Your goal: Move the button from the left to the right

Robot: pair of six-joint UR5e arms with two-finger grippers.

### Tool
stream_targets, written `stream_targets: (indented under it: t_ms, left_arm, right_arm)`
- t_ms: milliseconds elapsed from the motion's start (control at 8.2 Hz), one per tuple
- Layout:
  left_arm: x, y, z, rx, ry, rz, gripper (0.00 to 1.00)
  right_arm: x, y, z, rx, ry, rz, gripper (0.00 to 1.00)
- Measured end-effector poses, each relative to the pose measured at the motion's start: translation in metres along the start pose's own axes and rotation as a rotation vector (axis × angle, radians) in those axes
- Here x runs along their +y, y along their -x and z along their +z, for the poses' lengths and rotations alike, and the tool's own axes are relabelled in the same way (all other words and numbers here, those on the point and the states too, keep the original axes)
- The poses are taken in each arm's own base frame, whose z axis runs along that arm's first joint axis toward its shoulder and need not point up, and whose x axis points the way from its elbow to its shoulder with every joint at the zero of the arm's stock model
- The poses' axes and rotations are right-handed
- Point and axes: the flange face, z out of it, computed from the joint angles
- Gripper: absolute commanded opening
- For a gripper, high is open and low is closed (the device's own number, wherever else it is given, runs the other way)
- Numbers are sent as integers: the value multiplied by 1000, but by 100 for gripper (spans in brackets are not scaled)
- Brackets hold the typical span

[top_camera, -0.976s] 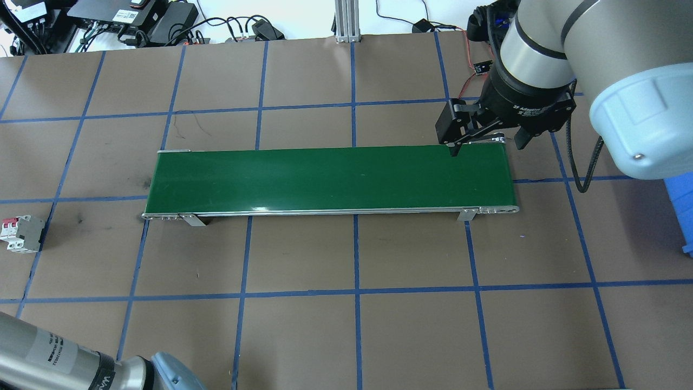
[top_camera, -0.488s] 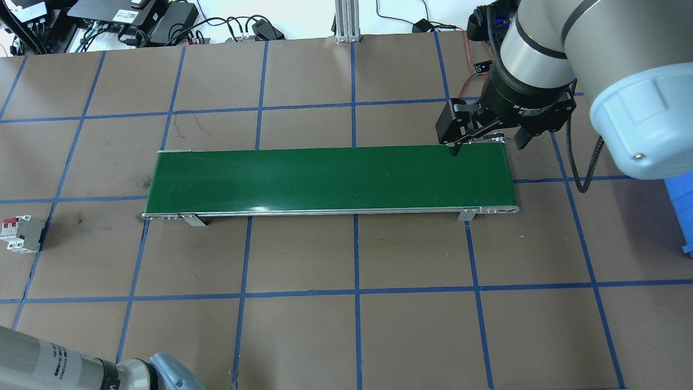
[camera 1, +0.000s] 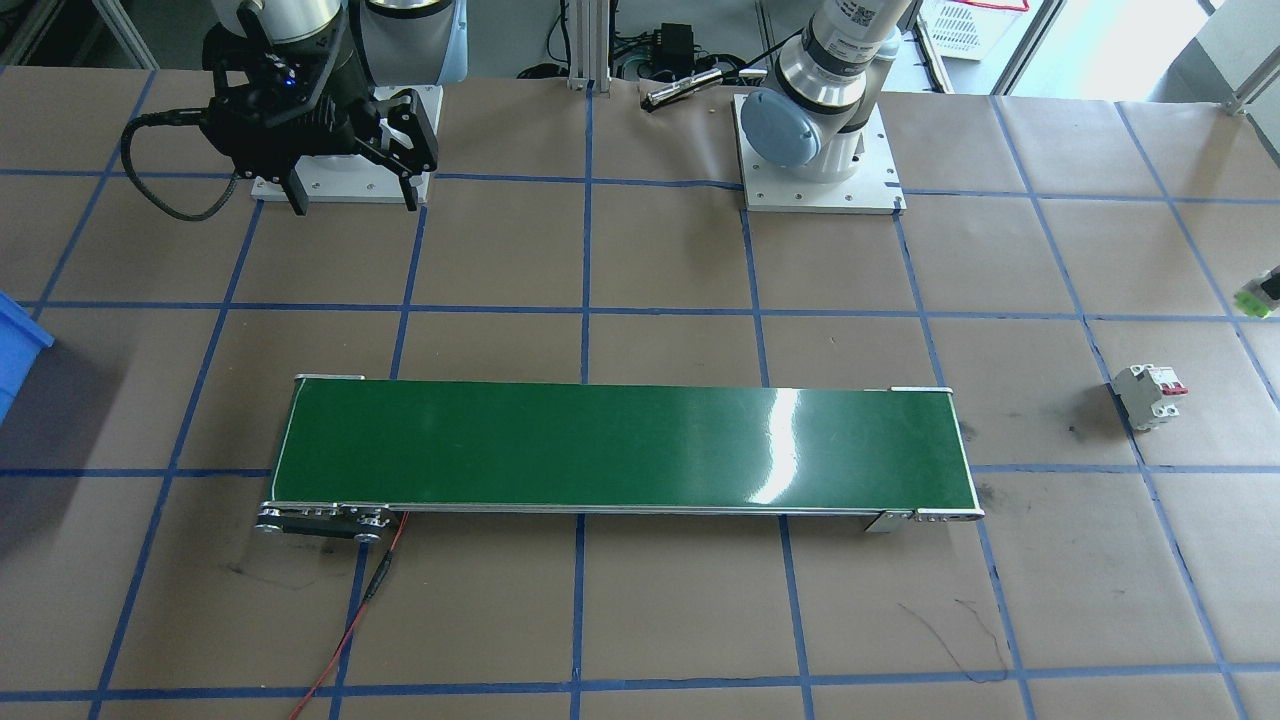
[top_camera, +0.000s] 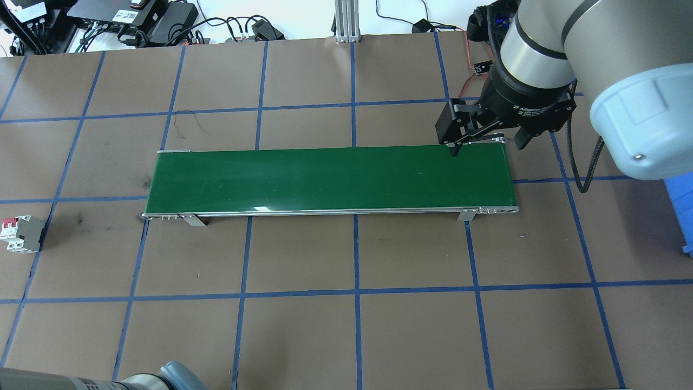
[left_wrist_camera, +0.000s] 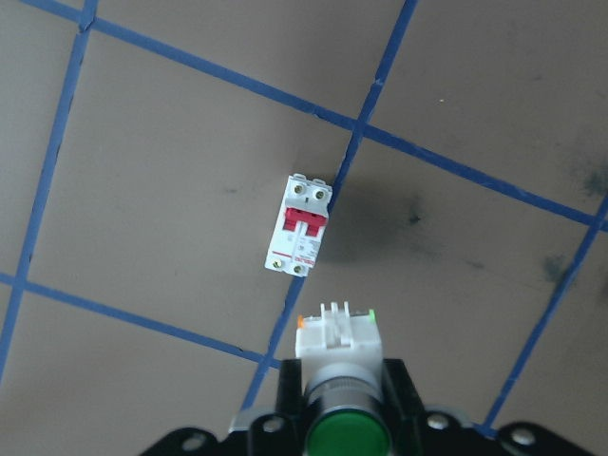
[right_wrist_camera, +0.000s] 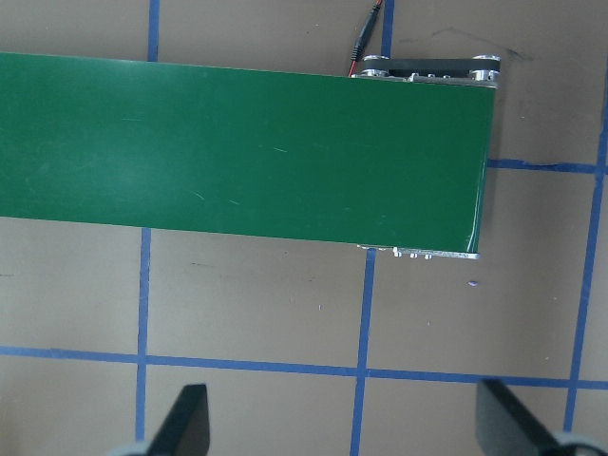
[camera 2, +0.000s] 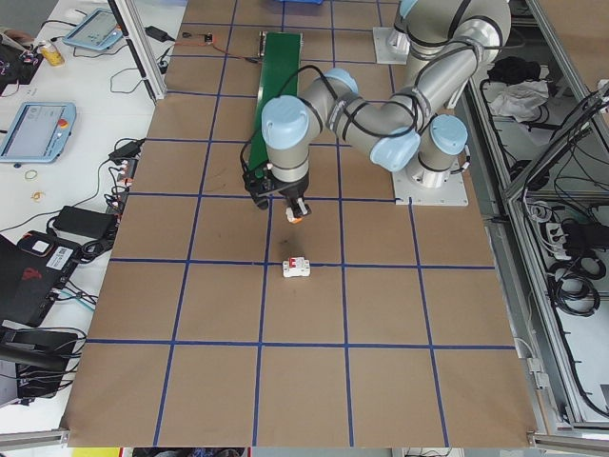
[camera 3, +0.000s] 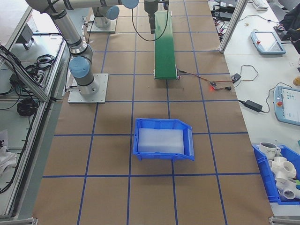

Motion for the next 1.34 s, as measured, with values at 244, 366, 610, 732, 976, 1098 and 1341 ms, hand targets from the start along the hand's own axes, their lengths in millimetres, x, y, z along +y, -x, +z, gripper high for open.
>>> stream_targets:
  t_ms: [244,366,610,732,976,1098,1341]
  left_arm:
    - [31,-57,-22,0,-7,-197,0]
    - [38,-82,-18,4,7,-269,0]
    - [50,-139,-10,0,24,-367,0]
    - [56,-174,-6,-5,29,-429,0]
    - [62,-241,5,-6,13,-599,0]
    - [51,-265,13,43,-20,-708,0]
    - [25,-287,46,88,-20,-811,0]
  right_arm:
    - [0,0,0,0,0,0,100]
    - [0,0,0,0,1,0,100]
    - [0,0,0,0,1,0,100]
    - [0,0,0,0,1,0,100]
    - [0,0,0,0,1,0,100]
    - [0,0,0,0,1,0,100]
    - [0,0,1,0,2,0,100]
